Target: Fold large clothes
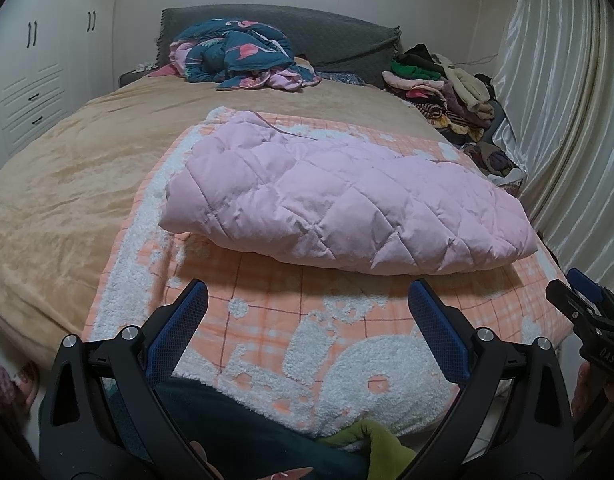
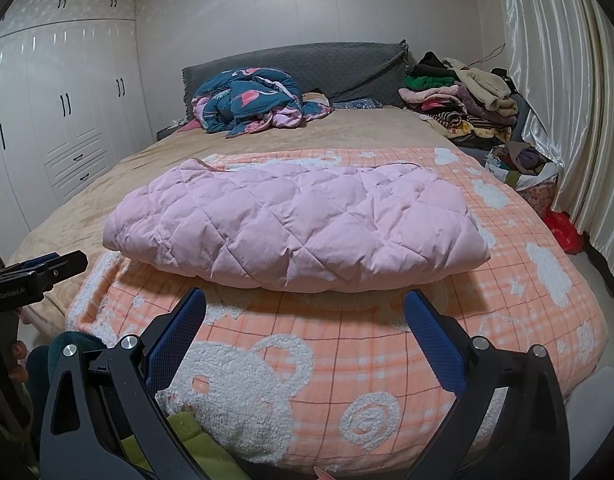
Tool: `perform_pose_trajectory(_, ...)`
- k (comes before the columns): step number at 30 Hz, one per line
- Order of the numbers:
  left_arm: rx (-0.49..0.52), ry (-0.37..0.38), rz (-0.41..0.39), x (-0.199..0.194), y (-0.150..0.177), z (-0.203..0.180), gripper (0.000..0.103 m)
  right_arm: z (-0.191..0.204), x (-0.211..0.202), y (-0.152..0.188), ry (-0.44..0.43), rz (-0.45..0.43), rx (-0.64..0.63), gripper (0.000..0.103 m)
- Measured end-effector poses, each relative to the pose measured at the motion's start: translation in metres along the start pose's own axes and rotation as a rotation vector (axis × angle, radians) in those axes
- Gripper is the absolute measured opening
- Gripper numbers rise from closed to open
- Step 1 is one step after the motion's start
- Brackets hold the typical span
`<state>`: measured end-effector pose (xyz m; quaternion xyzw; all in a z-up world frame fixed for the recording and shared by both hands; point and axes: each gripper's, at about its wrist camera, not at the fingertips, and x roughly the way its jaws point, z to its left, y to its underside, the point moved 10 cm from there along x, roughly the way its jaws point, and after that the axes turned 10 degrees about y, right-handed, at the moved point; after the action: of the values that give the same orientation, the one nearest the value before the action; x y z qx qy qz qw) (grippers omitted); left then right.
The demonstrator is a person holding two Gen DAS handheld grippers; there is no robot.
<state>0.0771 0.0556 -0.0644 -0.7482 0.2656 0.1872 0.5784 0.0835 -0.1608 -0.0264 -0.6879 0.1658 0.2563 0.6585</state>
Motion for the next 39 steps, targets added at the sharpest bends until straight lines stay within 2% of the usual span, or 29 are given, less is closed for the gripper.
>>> perform_pose_trajectory(21,0.012,0.011,0.001,-0.001,0.0,-0.001,0.094,0.001,0.001,-0.002,0.007,-0.002,-0.011,0.099)
perform_pose_trajectory(27,0.019,-0.027,0.031,0.007,0.008,0.008,0.094,0.001,0.001,-0.002,0.018,-0.012,-0.034,0.099)
perform_pose_trajectory(31,0.005,-0.018,0.036,0.01,0.009,0.016,0.094,-0.006,0.005,0.004,0.025,-0.007,-0.008,0.099)
perform_pose_trajectory(34,-0.035,-0.025,0.033,0.013,0.005,0.035,0.094,-0.035,0.005,0.004,0.071,-0.023,0.063,0.099)
perform_pose_trajectory(36,-0.085,-0.055,0.041,0.017,-0.001,0.061,0.094,-0.083,0.007,0.003,0.184,-0.055,0.118,0.099)
perform_pose_trajectory(37,-0.12,-0.081,0.033,0.02,-0.007,0.083,0.094,-0.105,0.01,0.005,0.23,-0.049,0.145,0.099)
perform_pose_trajectory(39,-0.163,-0.164,0.024,0.025,-0.022,0.129,0.094,-0.176,0.021,0.02,0.347,-0.001,0.249,0.099)
